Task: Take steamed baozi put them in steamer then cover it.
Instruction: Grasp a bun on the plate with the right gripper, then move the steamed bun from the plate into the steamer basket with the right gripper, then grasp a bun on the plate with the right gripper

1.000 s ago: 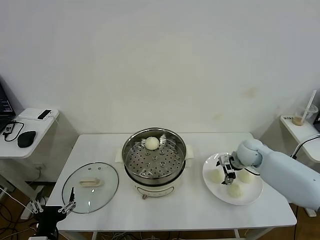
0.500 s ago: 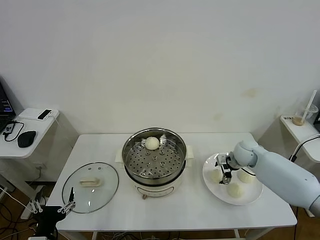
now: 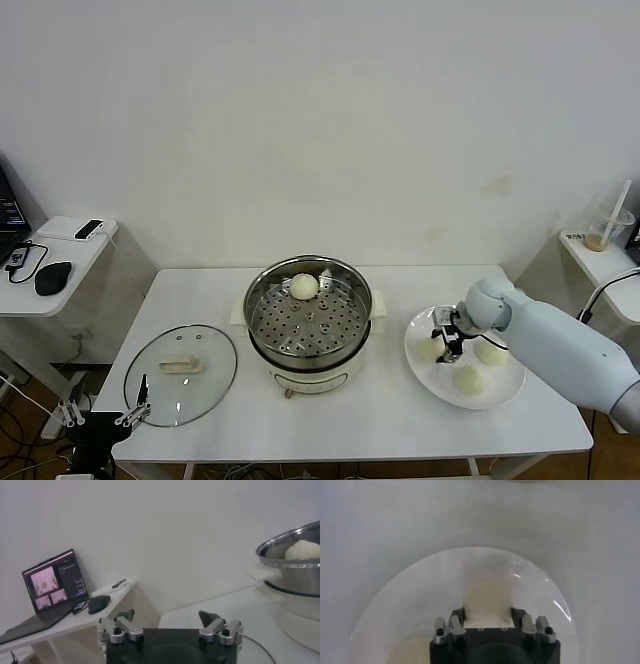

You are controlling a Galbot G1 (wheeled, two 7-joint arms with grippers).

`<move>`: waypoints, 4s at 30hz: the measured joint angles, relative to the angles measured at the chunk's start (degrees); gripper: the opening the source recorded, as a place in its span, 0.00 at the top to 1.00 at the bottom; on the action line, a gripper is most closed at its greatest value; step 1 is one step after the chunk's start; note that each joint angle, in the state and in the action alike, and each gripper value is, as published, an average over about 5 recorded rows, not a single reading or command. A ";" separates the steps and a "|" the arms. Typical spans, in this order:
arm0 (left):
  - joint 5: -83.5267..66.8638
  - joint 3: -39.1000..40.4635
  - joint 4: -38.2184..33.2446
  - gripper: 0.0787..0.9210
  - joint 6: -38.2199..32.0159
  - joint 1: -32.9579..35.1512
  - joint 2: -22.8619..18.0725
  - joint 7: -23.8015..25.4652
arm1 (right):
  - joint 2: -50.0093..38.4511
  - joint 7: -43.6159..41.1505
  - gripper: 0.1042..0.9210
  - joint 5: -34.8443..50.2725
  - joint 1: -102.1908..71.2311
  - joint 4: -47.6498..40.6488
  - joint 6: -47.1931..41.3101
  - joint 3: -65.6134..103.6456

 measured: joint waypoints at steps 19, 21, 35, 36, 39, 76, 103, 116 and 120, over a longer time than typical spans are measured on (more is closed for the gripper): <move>0.11 0.23 -0.91 0.12 0.03 -0.25 0.40 0.15 | -3.79 -1.64 0.41 8.43 17.12 5.91 -2.06 -7.46; 0.10 0.18 -0.95 0.12 0.06 -0.39 0.50 0.18 | -2.99 -1.39 0.41 10.28 20.60 6.29 -2.52 -9.14; -0.16 -0.10 -0.06 0.12 0.13 -1.29 0.80 0.28 | 11.45 2.54 0.39 24.47 36.26 5.15 -7.91 -19.25; -0.17 -0.16 -0.09 0.12 0.19 -1.41 0.82 0.32 | 12.88 2.98 0.39 25.40 36.47 4.77 -8.45 -19.59; -0.31 -0.26 -0.27 0.12 0.46 -1.68 0.79 0.43 | 17.09 4.31 0.39 27.74 36.50 3.44 -10.12 -20.52; -0.73 -0.06 -2.05 0.12 1.20 -2.11 0.55 0.65 | 35.19 8.56 0.17 33.86 28.68 -6.02 -21.95 -24.62; -1.12 0.73 -1.11 0.12 1.31 -2.80 2.75 0.73 | 1.03 -4.73 0.12 23.25 36.16 14.65 -10.45 -22.67; -0.70 0.38 0.02 0.12 1.41 -2.16 3.45 0.74 | -14.77 -5.85 0.12 12.64 16.53 19.30 -4.55 -9.76; -0.36 0.61 0.22 0.12 1.40 -2.11 3.21 0.74 | -16.68 -5.69 0.12 9.87 11.01 19.28 -3.09 -6.20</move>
